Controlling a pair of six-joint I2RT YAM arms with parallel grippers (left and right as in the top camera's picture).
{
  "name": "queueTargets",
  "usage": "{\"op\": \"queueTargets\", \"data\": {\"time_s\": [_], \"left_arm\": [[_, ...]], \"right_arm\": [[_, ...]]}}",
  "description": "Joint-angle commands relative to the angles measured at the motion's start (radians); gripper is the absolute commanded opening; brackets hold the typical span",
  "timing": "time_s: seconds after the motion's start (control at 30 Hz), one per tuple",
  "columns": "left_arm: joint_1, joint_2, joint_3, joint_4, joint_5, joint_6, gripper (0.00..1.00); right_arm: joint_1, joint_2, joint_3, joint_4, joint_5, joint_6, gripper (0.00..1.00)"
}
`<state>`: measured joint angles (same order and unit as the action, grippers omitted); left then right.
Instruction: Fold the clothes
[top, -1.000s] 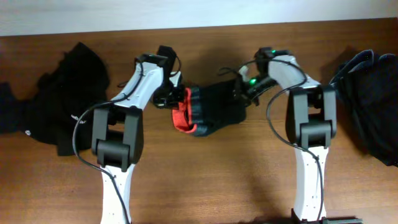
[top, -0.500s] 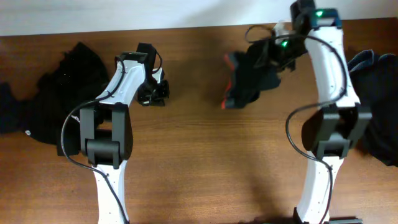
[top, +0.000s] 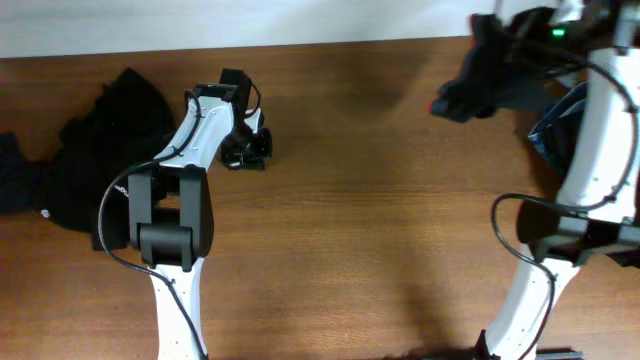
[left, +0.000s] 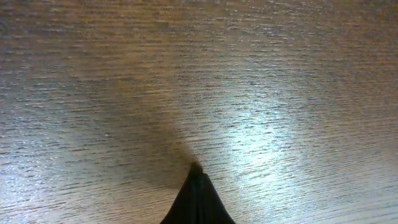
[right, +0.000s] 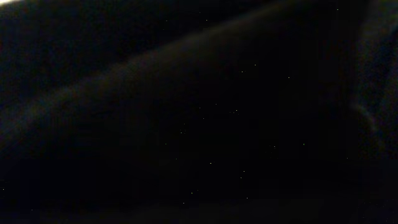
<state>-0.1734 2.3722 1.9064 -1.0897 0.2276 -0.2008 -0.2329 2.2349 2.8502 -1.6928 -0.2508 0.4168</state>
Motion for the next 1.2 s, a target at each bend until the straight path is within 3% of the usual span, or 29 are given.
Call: {"op": "queueTargets", "data": {"time_s": [0.0, 0.33, 0.53, 0.7, 0.97, 1.17], "left_arm": [[0.006, 0.048, -0.025, 0.007, -0.068, 0.015, 0.01], [0.006, 0.048, -0.025, 0.004, -0.067, 0.015, 0.01], [0.006, 0.048, -0.025, 0.004, -0.067, 0.015, 0.01], [0.006, 0.048, -0.025, 0.003, -0.067, 0.015, 0.01], [0.006, 0.048, -0.025, -0.003, -0.067, 0.015, 0.01], [0.006, 0.048, -0.025, -0.003, -0.067, 0.015, 0.01]], "right_arm": [[-0.099, -0.079, 0.031, -0.006, 0.016, 0.072, 0.04], [-0.431, -0.259, 0.030, -0.006, -0.006, 0.026, 0.04], [-0.632, -0.315, -0.010, -0.006, -0.063, 0.068, 0.04], [-0.692, -0.314, -0.110, -0.001, -0.152, 0.057, 0.04], [-0.734, -0.313, -0.336, 0.188, -0.412, -0.117, 0.04], [-0.772, -0.312, -0.452, 0.288, -0.489, -0.233, 0.04]]}}
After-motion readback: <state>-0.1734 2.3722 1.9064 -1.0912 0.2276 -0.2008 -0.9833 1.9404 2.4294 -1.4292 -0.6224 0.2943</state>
